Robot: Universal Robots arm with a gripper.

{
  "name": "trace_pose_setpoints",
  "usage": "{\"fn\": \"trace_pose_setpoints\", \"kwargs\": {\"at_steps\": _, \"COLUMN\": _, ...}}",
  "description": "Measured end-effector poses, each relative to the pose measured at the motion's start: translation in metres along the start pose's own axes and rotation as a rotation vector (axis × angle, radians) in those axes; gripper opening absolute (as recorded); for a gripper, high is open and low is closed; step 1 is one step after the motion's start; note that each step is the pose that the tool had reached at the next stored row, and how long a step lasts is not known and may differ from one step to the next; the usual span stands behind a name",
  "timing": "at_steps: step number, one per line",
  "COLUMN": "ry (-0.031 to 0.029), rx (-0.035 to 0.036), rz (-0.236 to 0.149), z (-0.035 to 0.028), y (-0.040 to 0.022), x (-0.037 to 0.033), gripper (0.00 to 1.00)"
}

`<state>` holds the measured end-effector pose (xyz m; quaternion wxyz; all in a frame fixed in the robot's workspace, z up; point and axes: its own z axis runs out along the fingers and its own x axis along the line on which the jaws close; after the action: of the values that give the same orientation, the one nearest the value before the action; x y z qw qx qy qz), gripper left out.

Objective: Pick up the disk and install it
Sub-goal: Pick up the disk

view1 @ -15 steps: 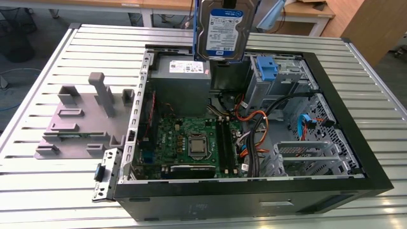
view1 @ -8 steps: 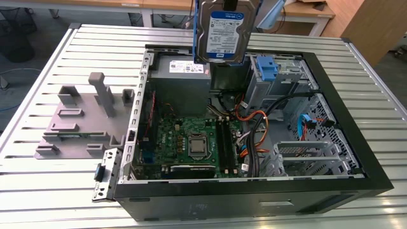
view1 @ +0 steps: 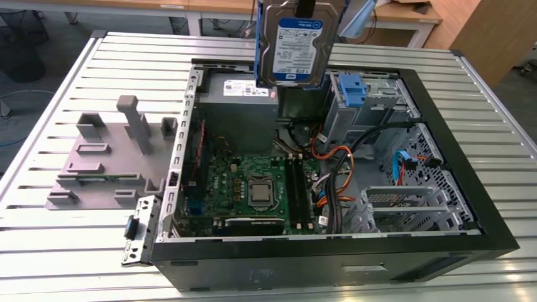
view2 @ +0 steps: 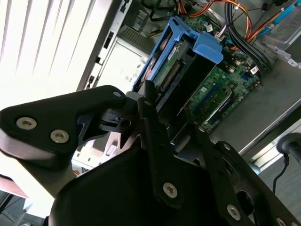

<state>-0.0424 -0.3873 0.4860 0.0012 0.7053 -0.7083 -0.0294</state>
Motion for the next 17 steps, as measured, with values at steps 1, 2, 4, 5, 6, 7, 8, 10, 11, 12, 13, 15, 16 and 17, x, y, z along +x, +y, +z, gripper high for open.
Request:
{"fn": "trace_pose_setpoints", "kwargs": {"at_steps": 1, "ry": -0.0001, "rx": 0.0000, "rz": 0.000, "z": 0.0000, "y": 0.0000, "x": 0.0010, "gripper": 0.35}}
{"fn": "trace_pose_setpoints", "kwargs": {"at_steps": 2, "ry": 0.0000, "rx": 0.0000, "rz": 0.000, "z": 0.0000, "y": 0.0000, "x": 0.0020, "gripper": 0.35}}
{"fn": "trace_pose_setpoints", "kwargs": {"at_steps": 4, "ry": -0.0001, "rx": 0.0000, "rz": 0.000, "z": -0.0001, "y": 0.0000, "x": 0.0039, "gripper": 0.35}}
{"fn": "trace_pose_setpoints", "kwargs": {"at_steps": 5, "ry": -0.0001, "rx": 0.0000, "rz": 0.000, "z": -0.0001, "y": 0.0000, "x": 0.0049, "gripper": 0.35}}
{"fn": "trace_pose_setpoints", "kwargs": {"at_steps": 6, "ry": -0.0001, "rx": 0.0000, "rz": 0.000, "z": -0.0001, "y": 0.0000, "x": 0.0060, "gripper": 0.35}}
{"fn": "trace_pose_setpoints", "kwargs": {"at_steps": 7, "ry": 0.0000, "rx": 0.0000, "rz": 0.000, "z": -0.0002, "y": 0.0000, "x": 0.0070, "gripper": 0.35}}
{"fn": "trace_pose_setpoints", "kwargs": {"at_steps": 8, "ry": 0.0000, "rx": 0.0000, "rz": 0.000, "z": -0.0003, "y": 0.0000, "x": 0.0080, "gripper": 0.35}}
{"fn": "trace_pose_setpoints", "kwargs": {"at_steps": 10, "ry": -0.0001, "rx": 0.0000, "rz": 0.000, "z": -0.0003, "y": -0.0001, "x": 0.0101, "gripper": 0.35}}
{"fn": "trace_pose_setpoints", "kwargs": {"at_steps": 11, "ry": -0.0001, "rx": 0.0000, "rz": 0.000, "z": -0.0003, "y": -0.0001, "x": 0.0111, "gripper": 0.35}}
{"fn": "trace_pose_setpoints", "kwargs": {"at_steps": 12, "ry": -0.0001, "rx": 0.0000, "rz": 0.000, "z": -0.0003, "y": 0.0000, "x": 0.0120, "gripper": 0.35}}
{"fn": "trace_pose_setpoints", "kwargs": {"at_steps": 13, "ry": -0.0001, "rx": 0.0000, "rz": 0.000, "z": -0.0003, "y": -0.0001, "x": 0.0130, "gripper": 0.35}}
{"fn": "trace_pose_setpoints", "kwargs": {"at_steps": 15, "ry": 0.0000, "rx": 0.0000, "rz": 0.000, "z": -0.0004, "y": -0.0001, "x": 0.0151, "gripper": 0.35}}
{"fn": "trace_pose_setpoints", "kwargs": {"at_steps": 16, "ry": 0.0000, "rx": 0.0000, "rz": 0.000, "z": -0.0005, "y": -0.0001, "x": 0.0161, "gripper": 0.35}}
{"fn": "trace_pose_setpoints", "kwargs": {"at_steps": 17, "ry": -0.0001, "rx": 0.0000, "rz": 0.000, "z": -0.0005, "y": -0.0001, "x": 0.0172, "gripper": 0.35}}
